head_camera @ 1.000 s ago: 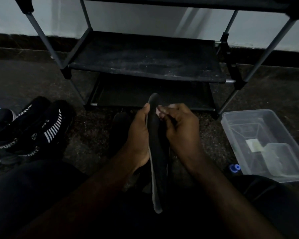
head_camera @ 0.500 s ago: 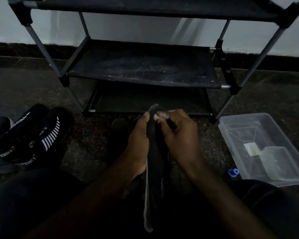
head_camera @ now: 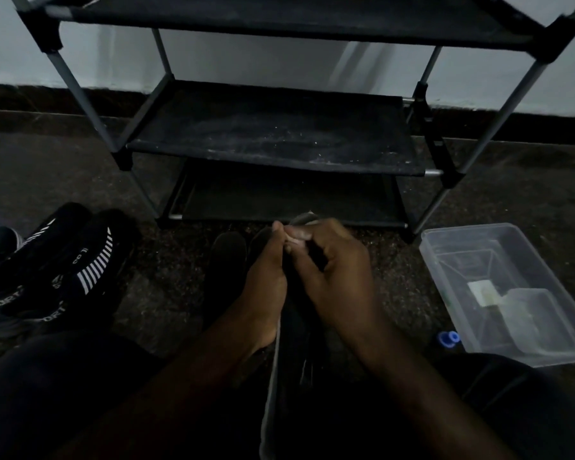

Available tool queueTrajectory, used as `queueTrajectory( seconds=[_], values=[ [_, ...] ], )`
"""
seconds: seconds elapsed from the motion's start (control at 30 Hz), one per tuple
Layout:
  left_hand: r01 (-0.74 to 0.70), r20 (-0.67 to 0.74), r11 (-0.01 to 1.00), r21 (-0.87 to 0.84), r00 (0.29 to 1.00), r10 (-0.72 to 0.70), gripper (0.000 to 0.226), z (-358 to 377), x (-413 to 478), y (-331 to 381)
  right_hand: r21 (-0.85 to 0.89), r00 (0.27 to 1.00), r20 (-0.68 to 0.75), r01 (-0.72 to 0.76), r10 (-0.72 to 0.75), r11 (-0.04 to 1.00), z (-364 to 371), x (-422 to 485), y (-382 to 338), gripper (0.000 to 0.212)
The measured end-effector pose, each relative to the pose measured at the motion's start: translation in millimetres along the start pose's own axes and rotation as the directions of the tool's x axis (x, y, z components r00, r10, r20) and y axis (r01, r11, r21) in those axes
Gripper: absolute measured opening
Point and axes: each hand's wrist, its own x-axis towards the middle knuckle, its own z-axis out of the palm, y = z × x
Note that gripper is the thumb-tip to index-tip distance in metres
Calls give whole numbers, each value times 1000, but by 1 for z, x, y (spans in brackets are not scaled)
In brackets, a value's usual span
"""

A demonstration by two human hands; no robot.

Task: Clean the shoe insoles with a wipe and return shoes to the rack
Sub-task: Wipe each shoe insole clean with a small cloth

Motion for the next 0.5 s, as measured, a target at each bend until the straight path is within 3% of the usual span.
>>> queueTrajectory(
  seconds=[0.07,0.17,0.23,0.37,0.5],
  values=[
    [45,19,999,11,999,-46,58,2,0,2,-48,998,-54,-25,22,999,-7,9,10,8],
    [90,32,995,46,995,-91,63,7,1,2,-27,967,-171,-194,187,981,-17,16,23,8],
    [72,14,995,64,997,-73,67,6,0,1,-30,976,-144,-170,164,985,-14,10,17,9],
    [-51,-17,987,155,998,55,75,0,-3,2,-41,1000,4,26,-26,999,0,-2,2,9],
    [3,19,992,123,1000,-6,78,6,0,7,-83,982,-158,-119,105,989,-10,13,18,6]
  ],
)
